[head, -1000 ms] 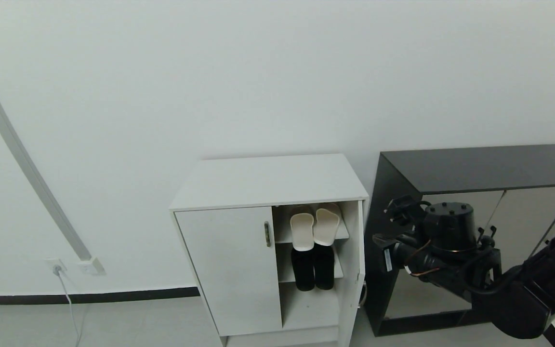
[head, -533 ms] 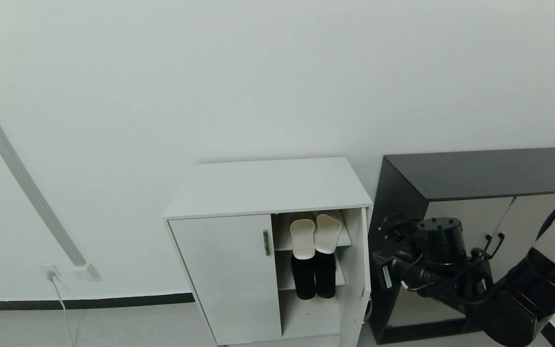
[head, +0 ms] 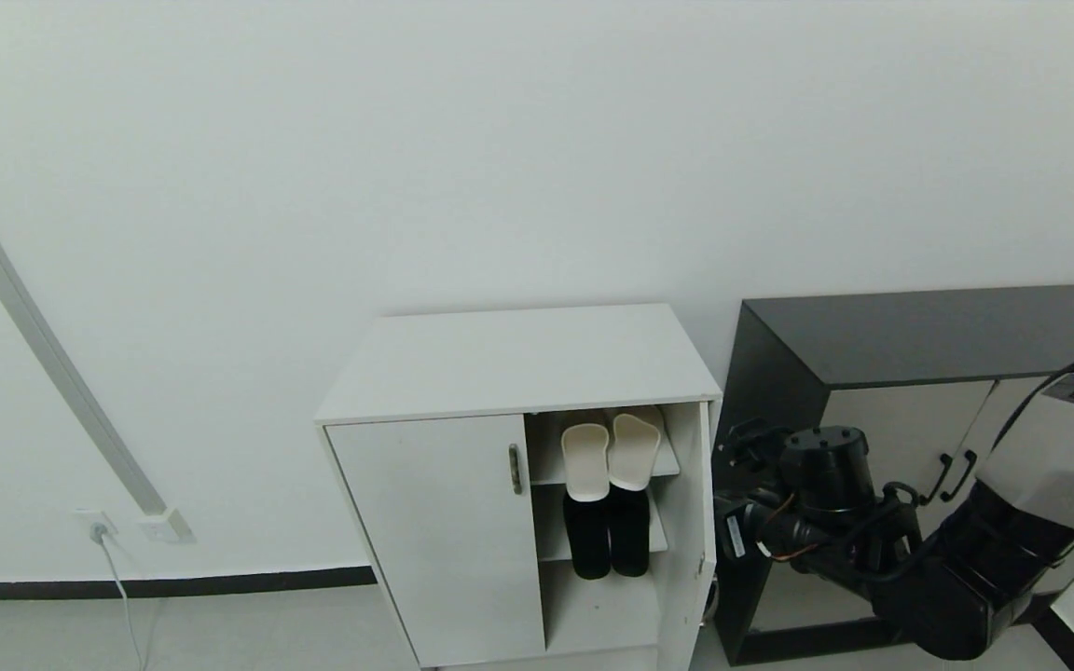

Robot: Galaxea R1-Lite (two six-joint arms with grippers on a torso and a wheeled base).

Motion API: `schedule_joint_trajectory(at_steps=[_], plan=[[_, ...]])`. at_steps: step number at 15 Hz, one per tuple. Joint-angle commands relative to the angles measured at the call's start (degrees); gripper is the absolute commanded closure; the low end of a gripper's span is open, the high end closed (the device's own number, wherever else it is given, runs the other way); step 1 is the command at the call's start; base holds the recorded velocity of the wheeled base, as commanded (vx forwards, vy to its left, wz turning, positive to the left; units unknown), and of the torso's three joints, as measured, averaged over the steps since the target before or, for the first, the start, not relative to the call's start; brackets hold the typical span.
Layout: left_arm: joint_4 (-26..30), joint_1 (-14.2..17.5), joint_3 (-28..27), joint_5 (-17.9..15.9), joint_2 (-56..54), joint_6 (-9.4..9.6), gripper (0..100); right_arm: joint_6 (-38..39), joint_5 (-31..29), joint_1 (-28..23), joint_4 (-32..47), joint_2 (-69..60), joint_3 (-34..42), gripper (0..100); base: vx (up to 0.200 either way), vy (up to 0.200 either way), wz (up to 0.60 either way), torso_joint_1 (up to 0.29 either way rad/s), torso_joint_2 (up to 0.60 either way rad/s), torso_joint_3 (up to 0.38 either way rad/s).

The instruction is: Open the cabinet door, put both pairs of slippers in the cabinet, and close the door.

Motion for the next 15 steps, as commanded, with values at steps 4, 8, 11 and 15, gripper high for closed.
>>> schedule_joint_trajectory(at_steps=[4,8,11,15], plan=[[-0.01,-0.01,0.01,0.04,0.07,-0.02,100,0.55,0.03,0.72,-2.57,4.39,-3.46,100,0.0,0.0,0.0,0.0,0.0,0.0],[-0.01,0.07,0.01,-0.05,0.07,-0.1,100,1.34,-0.14,1.16,-6.87,8.26,-6.36,100,0.0,0.0,0.0,0.0,0.0,0.0],[-0.01,0.07,0.01,-0.14,0.07,0.07,100,1.6,-0.23,0.98,-7.49,12.21,-11.72,100,0.0,0.0,0.0,0.0,0.0,0.0],[-0.01,-0.01,0.01,-0.23,0.07,0.07,100,1.69,-0.14,0.63,-7.58,16.61,-17.17,100,0.0,0.0,0.0,0.0,0.0,0.0]])
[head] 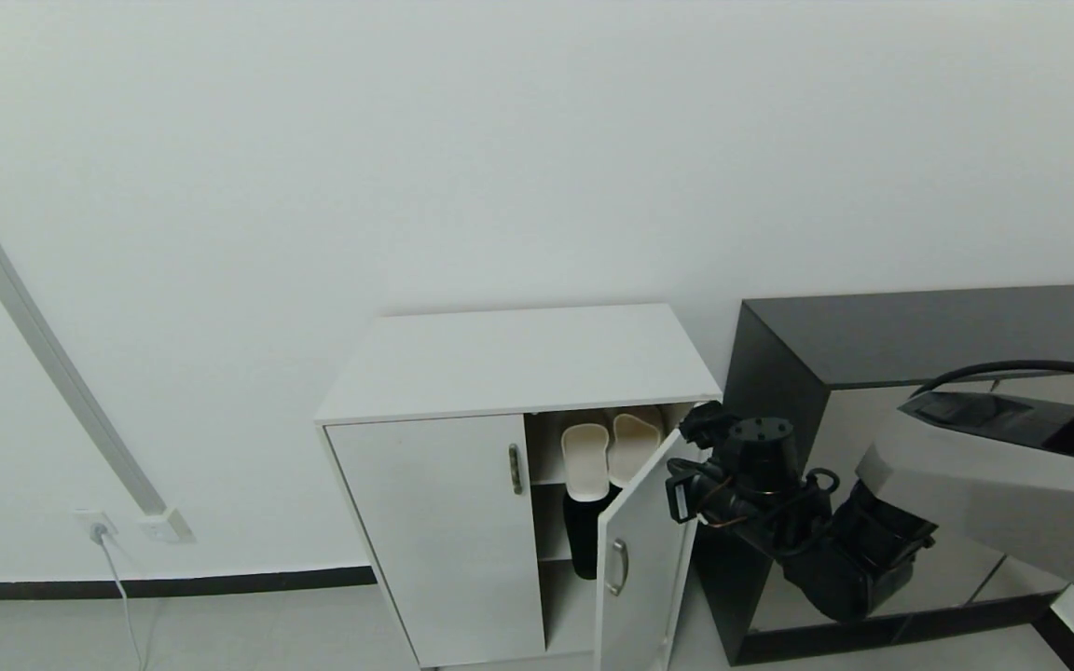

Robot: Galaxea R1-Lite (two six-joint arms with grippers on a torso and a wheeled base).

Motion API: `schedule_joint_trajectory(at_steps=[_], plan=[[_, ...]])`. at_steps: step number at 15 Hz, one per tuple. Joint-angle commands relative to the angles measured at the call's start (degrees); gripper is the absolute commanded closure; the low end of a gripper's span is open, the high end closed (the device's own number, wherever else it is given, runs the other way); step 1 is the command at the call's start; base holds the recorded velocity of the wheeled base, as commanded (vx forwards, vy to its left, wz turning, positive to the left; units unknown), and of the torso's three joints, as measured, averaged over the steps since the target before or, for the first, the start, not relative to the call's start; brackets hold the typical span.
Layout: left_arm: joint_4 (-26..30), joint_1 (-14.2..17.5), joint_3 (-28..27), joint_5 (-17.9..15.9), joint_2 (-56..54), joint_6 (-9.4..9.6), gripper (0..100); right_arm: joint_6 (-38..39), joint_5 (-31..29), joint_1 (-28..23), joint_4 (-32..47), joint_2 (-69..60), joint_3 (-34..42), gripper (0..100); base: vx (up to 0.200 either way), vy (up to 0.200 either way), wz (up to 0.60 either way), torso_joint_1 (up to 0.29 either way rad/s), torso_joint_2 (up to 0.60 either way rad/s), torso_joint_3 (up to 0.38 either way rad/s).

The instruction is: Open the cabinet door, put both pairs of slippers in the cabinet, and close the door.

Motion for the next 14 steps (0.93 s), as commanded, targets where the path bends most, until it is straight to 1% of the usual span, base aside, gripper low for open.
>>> schedule_joint_trajectory(at_steps=[1,7,14], plan=[[-0.01,0.07,0.01,0.02,0.07,-0.01,100,0.0,0.0,-0.19,0.0,4.0,-3.43,100,0.0,0.0,0.0,0.0,0.0,0.0],[-0.01,0.07,0.01,0.02,0.07,0.07,100,-0.18,-0.17,-0.28,0.44,8.31,-12.48,100,0.0,0.0,0.0,0.0,0.0,0.0],[-0.01,0.07,0.01,0.02,0.07,0.07,100,-0.27,-0.17,-0.46,0.44,9.36,-14.5,100,0.0,0.0,0.0,0.0,0.0,0.0]])
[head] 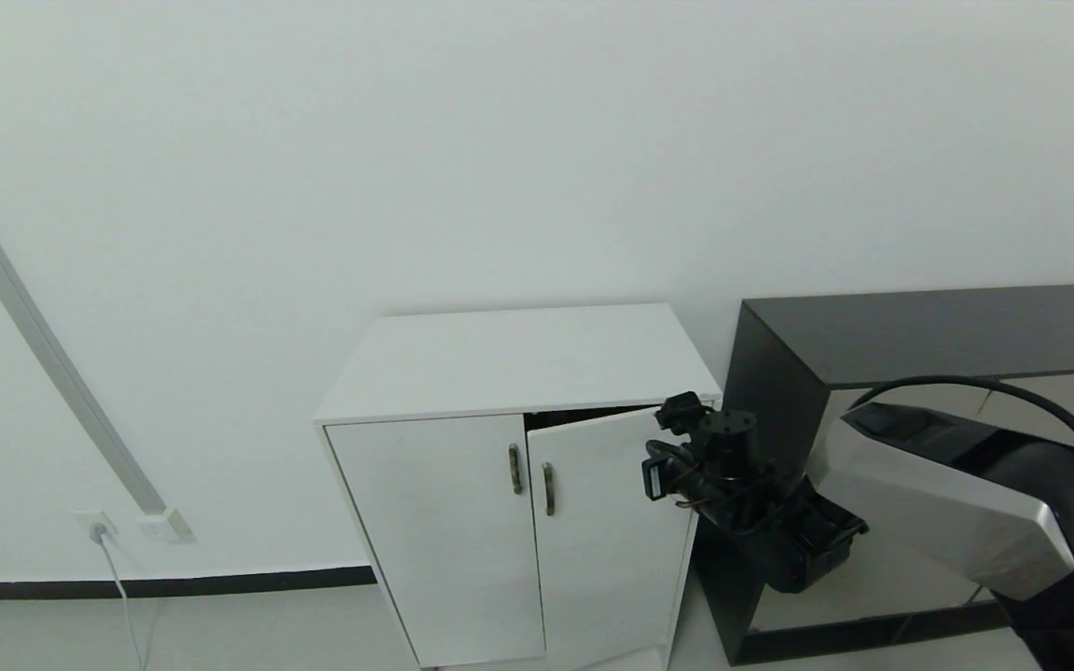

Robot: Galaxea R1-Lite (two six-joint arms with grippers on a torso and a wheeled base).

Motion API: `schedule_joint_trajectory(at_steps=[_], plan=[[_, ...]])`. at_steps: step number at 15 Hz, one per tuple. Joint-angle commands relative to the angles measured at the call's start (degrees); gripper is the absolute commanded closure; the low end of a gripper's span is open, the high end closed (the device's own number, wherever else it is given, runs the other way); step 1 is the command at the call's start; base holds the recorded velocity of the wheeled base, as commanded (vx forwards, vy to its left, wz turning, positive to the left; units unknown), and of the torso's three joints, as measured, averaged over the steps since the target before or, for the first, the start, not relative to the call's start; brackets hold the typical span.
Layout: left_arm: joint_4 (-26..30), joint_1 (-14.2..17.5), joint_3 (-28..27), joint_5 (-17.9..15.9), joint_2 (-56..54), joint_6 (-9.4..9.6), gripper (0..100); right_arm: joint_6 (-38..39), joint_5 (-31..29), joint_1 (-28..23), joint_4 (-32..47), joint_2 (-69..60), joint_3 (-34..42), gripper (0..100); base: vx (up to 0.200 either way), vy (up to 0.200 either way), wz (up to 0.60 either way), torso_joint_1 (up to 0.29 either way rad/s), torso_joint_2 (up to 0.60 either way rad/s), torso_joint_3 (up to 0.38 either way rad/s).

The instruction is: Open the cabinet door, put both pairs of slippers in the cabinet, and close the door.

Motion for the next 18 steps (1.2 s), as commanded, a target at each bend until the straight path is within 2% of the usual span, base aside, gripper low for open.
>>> schedule_joint_trajectory(at_steps=[1,18], plan=[[-0.01,0.07,0.01,0.02,0.07,-0.04,100,0.07,-0.01,-0.2,-0.11,0.78,-0.8,100,0.0,0.0,0.0,0.0,0.0,0.0],[-0.01,0.07,0.01,0.02,0.07,-0.04,100,0.59,0.07,-2.93,-0.02,4.65,-8.01,100,0.0,0.0,0.0,0.0,0.0,0.0]])
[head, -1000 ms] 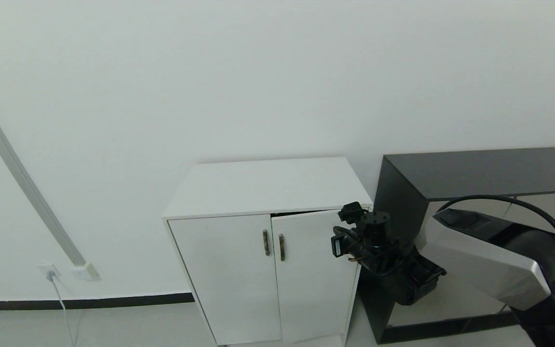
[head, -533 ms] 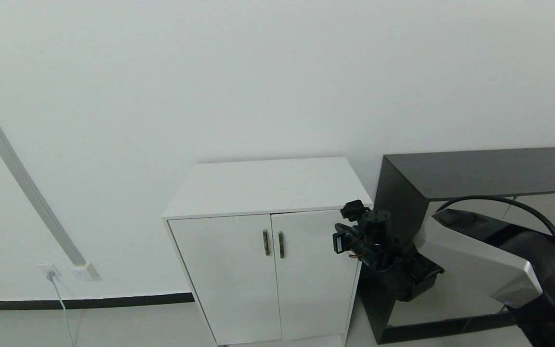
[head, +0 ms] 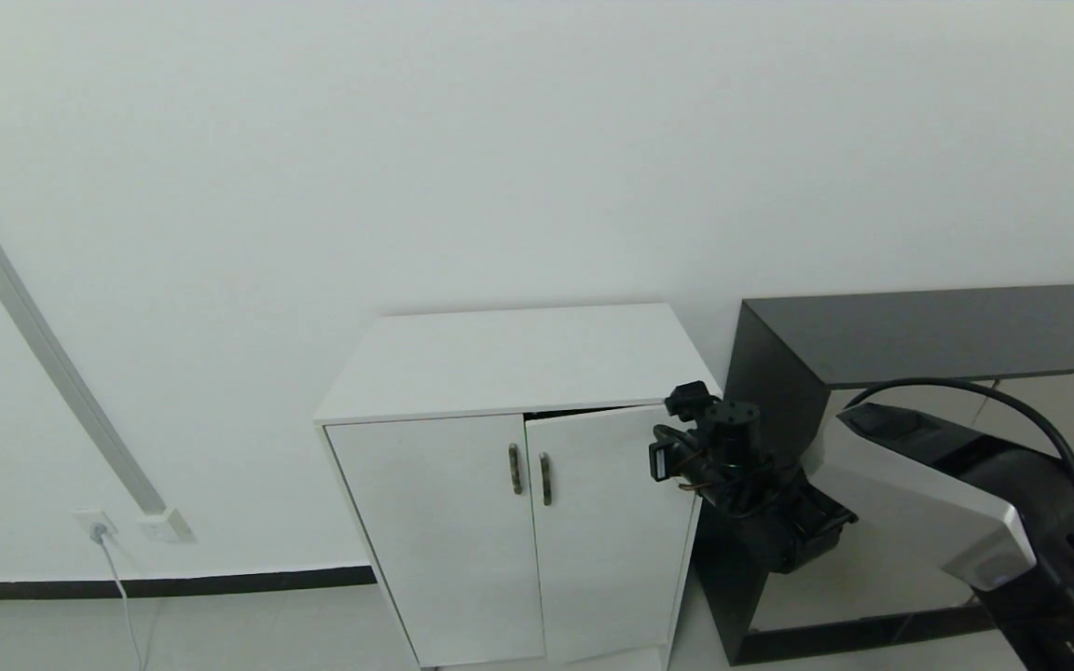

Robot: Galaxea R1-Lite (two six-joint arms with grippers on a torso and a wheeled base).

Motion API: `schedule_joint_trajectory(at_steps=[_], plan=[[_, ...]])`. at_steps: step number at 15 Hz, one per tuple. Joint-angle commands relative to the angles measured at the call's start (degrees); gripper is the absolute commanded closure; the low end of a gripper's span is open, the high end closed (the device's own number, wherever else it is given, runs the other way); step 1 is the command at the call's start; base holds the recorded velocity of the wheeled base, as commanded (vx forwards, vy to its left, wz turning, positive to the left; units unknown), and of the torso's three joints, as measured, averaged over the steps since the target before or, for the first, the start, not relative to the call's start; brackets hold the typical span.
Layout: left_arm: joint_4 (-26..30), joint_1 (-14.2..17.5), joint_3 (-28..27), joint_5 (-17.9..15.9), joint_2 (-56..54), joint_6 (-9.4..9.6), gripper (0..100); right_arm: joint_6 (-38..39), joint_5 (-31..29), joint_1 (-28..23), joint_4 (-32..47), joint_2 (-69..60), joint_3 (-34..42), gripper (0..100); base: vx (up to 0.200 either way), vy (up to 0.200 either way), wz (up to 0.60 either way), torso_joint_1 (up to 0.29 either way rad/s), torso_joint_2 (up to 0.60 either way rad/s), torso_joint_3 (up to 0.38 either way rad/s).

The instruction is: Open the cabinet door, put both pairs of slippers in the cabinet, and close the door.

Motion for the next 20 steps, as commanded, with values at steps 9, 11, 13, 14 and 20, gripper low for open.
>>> schedule_joint_trajectory(at_steps=[9,11,13,14,20], plan=[[0.01,0.05,0.01,0.04,0.07,-0.04,100,0.08,-0.19,-0.06,0.75,1.81,-3.76,100,0.0,0.0,0.0,0.0,0.0,0.0],[0.01,-0.04,0.01,0.04,0.07,-0.04,100,0.08,-0.28,-0.06,1.1,1.9,-4.11,100,0.0,0.0,0.0,0.0,0.0,0.0],[0.01,-0.04,0.01,0.04,0.07,-0.04,100,0.0,-1.07,-0.06,1.19,1.9,-4.29,100,0.0,0.0,0.0,0.0,0.0,0.0],[0.01,-0.04,0.01,0.04,0.07,-0.04,100,0.0,-1.07,-0.06,1.19,1.9,-4.55,100,0.0,0.0,0.0,0.0,0.0,0.0],[0.01,-0.04,0.01,0.04,0.07,-0.04,100,-0.18,-2.21,-0.06,1.19,2.77,-5.6,100,0.0,0.0,0.0,0.0,0.0,0.0]])
